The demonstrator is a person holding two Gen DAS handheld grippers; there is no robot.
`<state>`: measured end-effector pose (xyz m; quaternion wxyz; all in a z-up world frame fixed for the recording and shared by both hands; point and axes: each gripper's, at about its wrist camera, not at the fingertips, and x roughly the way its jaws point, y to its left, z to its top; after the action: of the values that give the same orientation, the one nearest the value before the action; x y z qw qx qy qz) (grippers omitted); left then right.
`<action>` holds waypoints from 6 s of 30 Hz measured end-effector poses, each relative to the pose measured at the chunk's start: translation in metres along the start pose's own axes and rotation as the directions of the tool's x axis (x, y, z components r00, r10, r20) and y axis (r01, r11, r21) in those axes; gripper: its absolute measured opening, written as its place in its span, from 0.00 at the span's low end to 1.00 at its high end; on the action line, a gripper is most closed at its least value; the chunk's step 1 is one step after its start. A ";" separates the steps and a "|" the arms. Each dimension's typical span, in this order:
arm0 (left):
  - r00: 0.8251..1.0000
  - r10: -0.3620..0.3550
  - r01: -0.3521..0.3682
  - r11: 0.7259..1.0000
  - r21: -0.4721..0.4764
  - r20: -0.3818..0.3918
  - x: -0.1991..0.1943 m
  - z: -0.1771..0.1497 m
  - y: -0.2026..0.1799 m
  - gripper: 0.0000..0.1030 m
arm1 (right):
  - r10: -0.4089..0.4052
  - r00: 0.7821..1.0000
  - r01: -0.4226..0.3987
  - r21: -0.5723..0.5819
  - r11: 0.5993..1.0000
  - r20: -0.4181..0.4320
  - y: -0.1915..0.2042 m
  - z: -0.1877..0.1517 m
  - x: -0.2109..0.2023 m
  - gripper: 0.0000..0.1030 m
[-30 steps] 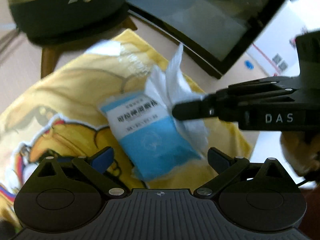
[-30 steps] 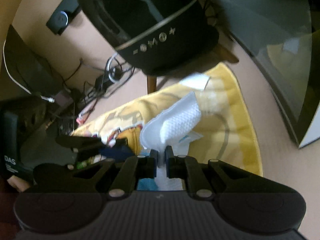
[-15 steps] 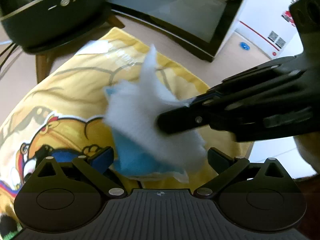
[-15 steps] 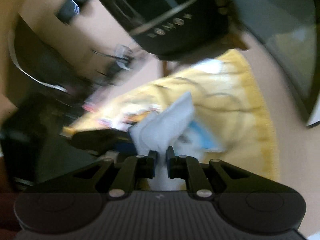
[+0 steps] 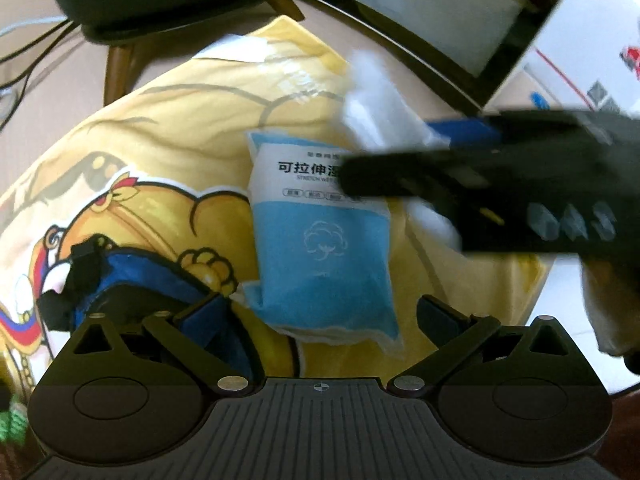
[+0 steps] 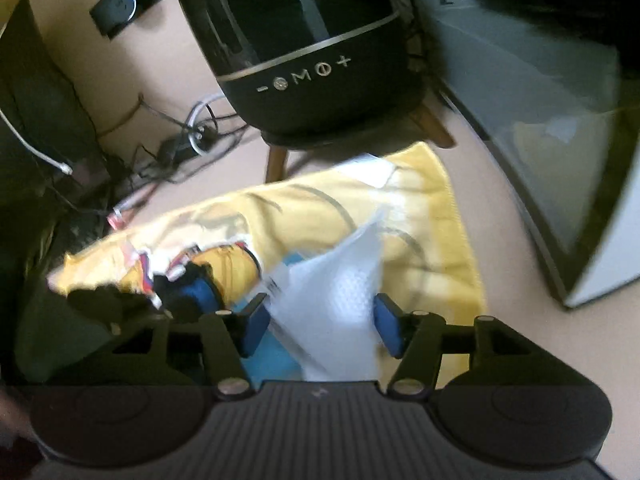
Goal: Organize soft objects
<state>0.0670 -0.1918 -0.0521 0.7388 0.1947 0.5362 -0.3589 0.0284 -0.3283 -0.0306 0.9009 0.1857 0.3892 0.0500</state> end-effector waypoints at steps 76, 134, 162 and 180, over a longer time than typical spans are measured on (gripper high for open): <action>0.973 -0.088 0.148 0.947 -0.286 0.212 -0.058 0.011 0.077 0.93 | 0.041 0.985 -0.040 0.010 0.999 -0.169 0.008 -0.025 -0.006 0.09; 0.980 -0.093 0.154 0.913 -0.378 0.174 -0.048 -0.009 0.081 0.84 | 0.009 0.993 0.001 0.085 0.996 -0.115 -0.013 0.046 0.068 0.14; 0.962 0.202 0.013 0.634 -0.773 0.182 -0.137 -0.140 0.157 0.98 | -0.025 0.990 -0.030 -0.385 0.923 -0.138 0.098 0.041 0.072 0.81; 0.948 0.281 -0.089 0.682 -0.726 0.148 -0.146 -0.139 0.153 0.99 | -0.115 0.989 0.071 -0.392 0.917 -0.091 0.110 0.004 0.012 0.78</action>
<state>0.0646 0.0509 0.0208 0.8497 -0.0979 0.5137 -0.0682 0.0459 -0.2247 0.0047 0.8978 -0.0178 0.4299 0.0934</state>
